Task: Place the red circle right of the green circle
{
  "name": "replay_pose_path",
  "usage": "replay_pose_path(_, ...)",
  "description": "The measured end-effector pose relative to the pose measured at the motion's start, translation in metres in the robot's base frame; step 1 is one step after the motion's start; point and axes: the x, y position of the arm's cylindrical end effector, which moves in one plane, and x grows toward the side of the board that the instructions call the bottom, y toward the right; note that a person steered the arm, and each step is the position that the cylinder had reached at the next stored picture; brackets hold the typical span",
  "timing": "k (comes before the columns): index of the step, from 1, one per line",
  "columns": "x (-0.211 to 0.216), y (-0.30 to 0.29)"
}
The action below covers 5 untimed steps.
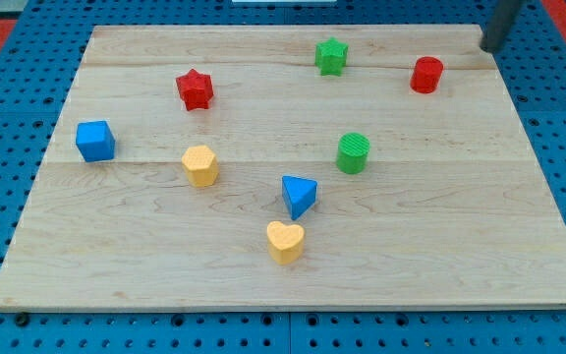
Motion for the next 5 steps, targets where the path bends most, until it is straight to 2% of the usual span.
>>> replay_pose_path(2, 0.079, -0.097)
replay_pose_path(3, 0.071, -0.098)
replay_pose_path(4, 0.092, -0.101)
replay_pose_path(5, 0.142, -0.101)
